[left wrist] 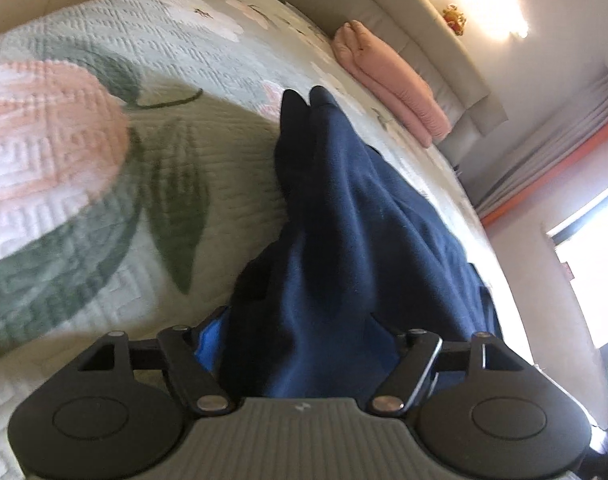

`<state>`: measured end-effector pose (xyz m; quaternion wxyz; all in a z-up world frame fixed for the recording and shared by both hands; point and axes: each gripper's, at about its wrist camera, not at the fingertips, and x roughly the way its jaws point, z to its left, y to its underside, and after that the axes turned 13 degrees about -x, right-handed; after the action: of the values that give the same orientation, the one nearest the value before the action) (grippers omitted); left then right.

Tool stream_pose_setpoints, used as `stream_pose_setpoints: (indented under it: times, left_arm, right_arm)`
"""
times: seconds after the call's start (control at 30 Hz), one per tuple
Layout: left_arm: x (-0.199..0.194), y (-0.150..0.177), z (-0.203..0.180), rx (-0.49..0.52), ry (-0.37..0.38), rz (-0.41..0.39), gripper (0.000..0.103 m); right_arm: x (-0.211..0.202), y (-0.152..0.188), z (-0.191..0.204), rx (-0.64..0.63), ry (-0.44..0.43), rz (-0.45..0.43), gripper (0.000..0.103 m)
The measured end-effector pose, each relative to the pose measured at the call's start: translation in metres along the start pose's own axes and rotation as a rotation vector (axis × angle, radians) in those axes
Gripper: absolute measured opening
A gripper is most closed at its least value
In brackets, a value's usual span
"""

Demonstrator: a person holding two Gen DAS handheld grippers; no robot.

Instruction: Fold large clothes

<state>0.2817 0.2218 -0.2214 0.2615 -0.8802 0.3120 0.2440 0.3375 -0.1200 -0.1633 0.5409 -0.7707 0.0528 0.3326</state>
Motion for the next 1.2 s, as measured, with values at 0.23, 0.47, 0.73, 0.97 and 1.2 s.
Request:
stream_pose_setpoints:
  times: [0.23, 0.47, 0.73, 0.97, 1.2]
  left_arm:
    - [0.011, -0.002, 0.000, 0.014, 0.061, 0.026, 0.075]
    - [0.010, -0.004, 0.027, -0.108, 0.181, 0.088, 0.049]
    - [0.007, 0.046, -0.045, 0.283, -0.091, -0.054, 0.049]
    - [-0.017, 0.058, -0.038, 0.232, -0.296, -0.187, 0.050]
    - [0.013, 0.010, -0.010, 0.079, 0.009, -0.006, 0.055]
  right_arm:
    - [0.026, 0.015, 0.030, -0.089, 0.049, 0.074, 0.041]
    - [0.016, 0.017, 0.017, -0.033, 0.009, 0.061, 0.041]
    - [0.013, 0.020, 0.019, -0.029, 0.009, 0.056, 0.041]
    - [0.012, 0.020, 0.021, -0.065, 0.003, 0.069, 0.041]
    - [0.003, 0.022, 0.017, -0.015, 0.009, 0.019, 0.041]
